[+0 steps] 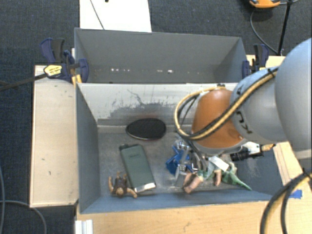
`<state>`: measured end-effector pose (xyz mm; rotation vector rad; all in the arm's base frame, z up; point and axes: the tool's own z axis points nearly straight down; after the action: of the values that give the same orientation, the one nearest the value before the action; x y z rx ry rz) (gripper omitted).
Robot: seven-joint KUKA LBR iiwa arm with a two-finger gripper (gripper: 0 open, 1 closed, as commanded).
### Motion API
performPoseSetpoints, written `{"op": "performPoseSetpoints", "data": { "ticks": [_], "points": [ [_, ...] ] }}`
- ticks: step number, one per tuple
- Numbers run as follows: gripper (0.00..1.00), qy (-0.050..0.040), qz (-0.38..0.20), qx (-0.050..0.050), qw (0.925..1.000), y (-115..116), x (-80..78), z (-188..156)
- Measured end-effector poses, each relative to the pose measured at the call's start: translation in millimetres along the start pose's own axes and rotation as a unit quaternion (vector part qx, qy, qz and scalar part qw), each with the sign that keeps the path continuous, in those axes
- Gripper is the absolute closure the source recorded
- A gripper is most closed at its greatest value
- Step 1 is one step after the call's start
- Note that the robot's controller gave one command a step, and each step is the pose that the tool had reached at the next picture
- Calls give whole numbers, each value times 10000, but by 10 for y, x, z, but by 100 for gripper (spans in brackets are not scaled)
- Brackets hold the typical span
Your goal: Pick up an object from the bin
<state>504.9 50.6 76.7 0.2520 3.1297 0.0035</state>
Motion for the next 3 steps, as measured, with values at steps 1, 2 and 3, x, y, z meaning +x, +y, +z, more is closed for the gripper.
{"op": "performPoseSetpoints", "data": {
  "ticks": [1, 2, 3],
  "points": [
    [100, -26, -142, 9, 9999, 161, -143, -27],
    [100, -27, -160, 0, 9999, 195, -148, -31],
    [100, 43, -105, 16, 9999, 131, -170, -415]
  ]
}}
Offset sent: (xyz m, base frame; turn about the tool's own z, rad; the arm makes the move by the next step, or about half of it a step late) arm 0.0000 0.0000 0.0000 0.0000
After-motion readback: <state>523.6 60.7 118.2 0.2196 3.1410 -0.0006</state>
